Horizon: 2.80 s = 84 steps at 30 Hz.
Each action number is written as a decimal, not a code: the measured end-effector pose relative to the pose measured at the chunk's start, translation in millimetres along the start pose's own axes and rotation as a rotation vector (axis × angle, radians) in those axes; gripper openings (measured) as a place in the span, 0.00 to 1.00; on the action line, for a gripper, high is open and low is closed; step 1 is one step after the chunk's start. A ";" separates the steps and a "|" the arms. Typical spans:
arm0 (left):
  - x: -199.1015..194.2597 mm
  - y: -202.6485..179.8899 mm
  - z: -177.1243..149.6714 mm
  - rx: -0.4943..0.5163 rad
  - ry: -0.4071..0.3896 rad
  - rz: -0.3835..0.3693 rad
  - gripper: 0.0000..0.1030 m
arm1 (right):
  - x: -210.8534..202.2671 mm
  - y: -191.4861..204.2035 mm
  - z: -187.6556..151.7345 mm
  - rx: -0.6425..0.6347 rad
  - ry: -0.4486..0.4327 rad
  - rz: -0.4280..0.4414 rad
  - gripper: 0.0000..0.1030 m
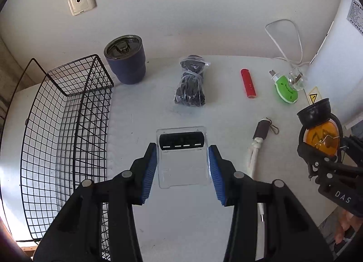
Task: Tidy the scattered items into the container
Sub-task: 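Lift the clear box with the left tool while the right tool carries the lamp over the basket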
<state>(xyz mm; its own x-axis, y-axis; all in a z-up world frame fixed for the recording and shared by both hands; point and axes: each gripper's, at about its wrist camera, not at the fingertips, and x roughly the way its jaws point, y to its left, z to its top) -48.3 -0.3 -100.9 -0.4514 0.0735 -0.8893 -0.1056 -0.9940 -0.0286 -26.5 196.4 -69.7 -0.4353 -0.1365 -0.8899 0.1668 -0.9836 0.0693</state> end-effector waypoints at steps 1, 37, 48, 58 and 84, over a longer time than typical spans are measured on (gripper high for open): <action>-2.2 0.4 0.2 -0.001 -0.004 0.000 0.39 | -1.3 0.8 0.4 -0.003 -0.001 0.001 0.59; -55.0 76.5 -4.5 -0.190 -0.076 0.085 0.39 | -31.5 74.0 35.4 -0.165 -0.080 0.128 0.59; -67.4 124.0 -31.6 -0.292 -0.071 0.145 0.39 | -26.0 132.9 44.2 -0.280 -0.079 0.205 0.59; -68.7 165.9 -63.8 -0.391 -0.040 0.184 0.39 | -16.4 190.7 53.5 -0.392 -0.066 0.272 0.59; -50.1 194.9 -102.0 -0.522 0.028 0.215 0.39 | 25.5 303.2 59.3 -0.647 0.035 0.402 0.59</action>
<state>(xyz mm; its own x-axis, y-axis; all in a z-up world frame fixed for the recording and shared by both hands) 44.1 -206.0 -108.5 -0.3898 -0.1306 -0.9116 0.4417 -0.8951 -0.0606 -39.6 -112.3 -44.6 -0.2054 -0.4549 -0.8665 0.7962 -0.5926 0.1224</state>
